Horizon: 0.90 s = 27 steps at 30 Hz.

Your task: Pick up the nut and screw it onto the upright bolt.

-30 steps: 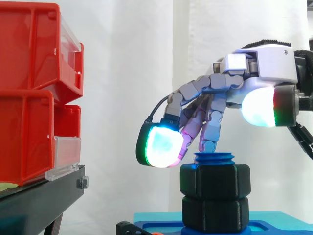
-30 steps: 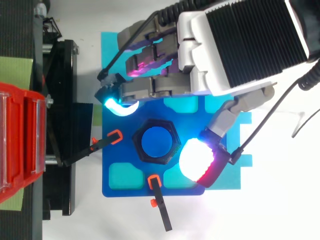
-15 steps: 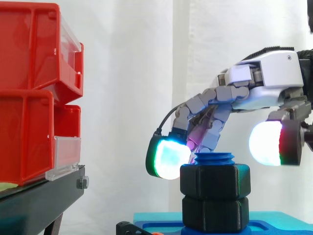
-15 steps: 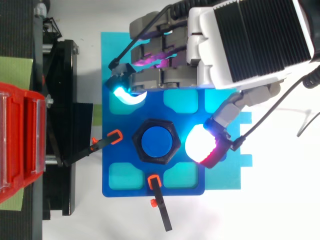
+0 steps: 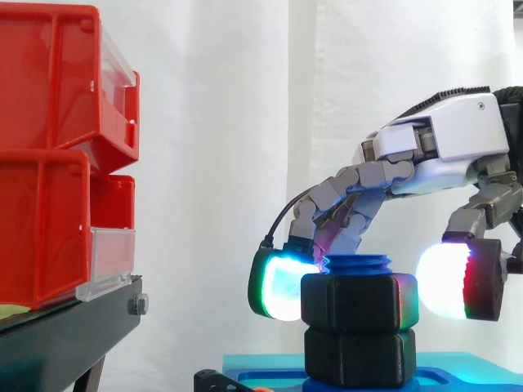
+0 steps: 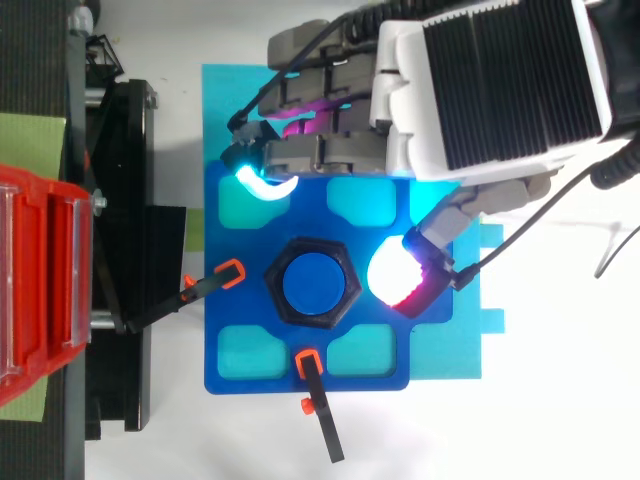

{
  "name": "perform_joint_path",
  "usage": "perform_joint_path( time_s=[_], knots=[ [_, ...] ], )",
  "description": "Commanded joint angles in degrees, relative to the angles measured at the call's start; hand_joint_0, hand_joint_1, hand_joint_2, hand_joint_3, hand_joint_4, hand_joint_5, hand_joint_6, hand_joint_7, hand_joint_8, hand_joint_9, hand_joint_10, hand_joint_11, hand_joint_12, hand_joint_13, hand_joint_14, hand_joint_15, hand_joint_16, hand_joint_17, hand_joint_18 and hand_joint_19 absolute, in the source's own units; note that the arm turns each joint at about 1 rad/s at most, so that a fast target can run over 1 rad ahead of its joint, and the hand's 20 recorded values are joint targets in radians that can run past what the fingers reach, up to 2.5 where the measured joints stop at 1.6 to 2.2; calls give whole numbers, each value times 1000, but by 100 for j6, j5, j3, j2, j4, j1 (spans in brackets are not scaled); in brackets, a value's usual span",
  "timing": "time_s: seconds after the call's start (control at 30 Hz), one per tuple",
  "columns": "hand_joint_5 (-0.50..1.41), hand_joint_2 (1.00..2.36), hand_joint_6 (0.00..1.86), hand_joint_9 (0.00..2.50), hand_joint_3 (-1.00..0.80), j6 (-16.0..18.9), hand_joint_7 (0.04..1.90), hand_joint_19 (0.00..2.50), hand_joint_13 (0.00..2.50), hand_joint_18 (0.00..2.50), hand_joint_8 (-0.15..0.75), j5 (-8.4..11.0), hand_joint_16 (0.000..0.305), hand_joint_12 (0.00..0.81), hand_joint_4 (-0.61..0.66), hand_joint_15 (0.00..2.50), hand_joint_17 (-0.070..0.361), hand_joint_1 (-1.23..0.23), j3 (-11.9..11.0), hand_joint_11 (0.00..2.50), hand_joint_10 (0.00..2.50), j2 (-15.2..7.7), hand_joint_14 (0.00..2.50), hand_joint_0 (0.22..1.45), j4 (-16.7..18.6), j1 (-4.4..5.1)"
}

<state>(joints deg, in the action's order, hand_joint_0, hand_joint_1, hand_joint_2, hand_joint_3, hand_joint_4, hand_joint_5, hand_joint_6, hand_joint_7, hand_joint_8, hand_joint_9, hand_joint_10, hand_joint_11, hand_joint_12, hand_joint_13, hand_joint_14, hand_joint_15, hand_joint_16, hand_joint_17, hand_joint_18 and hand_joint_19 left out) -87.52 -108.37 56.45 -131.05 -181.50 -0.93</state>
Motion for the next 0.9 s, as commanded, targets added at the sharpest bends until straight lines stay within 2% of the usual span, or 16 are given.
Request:
perform_joint_path(
  time_s=[0.0, 0.3, 0.53, 0.73, 0.87],
  knots=[
    [-202, 1000, 502, 766, -500, 42, 706, 33, 491, 430, 305, 71, 59, 402, 205, 0, 134, -613, -2, 0, 0, 0, 0, 407, -8, 40],
    [-204, 1000, 502, 742, -500, 359, 709, 29, 477, 413, 308, 299, 60, 406, 206, 0, 135, -622, 7, 0, 0, 0, 0, 405, -8, 163],
    [-200, 1000, 502, 739, -500, 473, 711, 30, 473, 406, 309, 334, 60, 410, 211, 0, 135, -617, 15, 0, 0, 0, 0, 406, -35, 234],
    [-194, 1000, 502, 736, -500, 579, 734, 33, 470, 401, 312, 405, 60, 410, 218, 0, 135, -615, 191, 0, 0, -9, 0, 408, -17, 304],
    [-187, 1000, 503, 737, -500, 693, 756, 37, 468, 393, 311, 457, 59, 407, 221, 0, 134, -605, 209, 0, 0, 0, 0, 416, 44, 339]
  ],
)
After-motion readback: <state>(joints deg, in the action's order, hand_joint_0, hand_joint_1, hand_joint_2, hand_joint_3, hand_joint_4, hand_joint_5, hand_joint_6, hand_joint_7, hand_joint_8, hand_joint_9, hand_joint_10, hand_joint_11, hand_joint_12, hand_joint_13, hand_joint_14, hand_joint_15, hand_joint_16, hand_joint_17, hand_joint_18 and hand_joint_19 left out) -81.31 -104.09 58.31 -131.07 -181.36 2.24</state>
